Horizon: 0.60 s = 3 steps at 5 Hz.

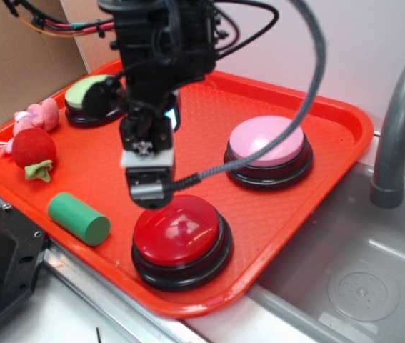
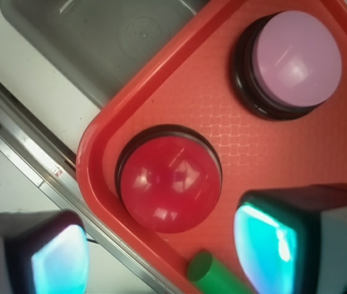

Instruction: Push the red button.

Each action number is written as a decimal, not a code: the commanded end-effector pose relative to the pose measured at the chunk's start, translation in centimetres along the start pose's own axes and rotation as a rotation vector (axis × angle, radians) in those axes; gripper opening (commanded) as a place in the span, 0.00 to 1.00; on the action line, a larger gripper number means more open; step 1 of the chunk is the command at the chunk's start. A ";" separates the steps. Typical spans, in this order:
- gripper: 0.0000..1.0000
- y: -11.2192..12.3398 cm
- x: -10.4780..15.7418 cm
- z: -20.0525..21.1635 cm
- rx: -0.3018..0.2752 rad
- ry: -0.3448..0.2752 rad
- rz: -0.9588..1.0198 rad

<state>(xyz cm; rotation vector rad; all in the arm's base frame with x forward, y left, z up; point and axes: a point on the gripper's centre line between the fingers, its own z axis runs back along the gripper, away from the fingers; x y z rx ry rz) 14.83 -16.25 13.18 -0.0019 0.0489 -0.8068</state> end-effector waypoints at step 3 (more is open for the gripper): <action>1.00 -0.8 -0.3 4.4 0.040 -0.081 0.016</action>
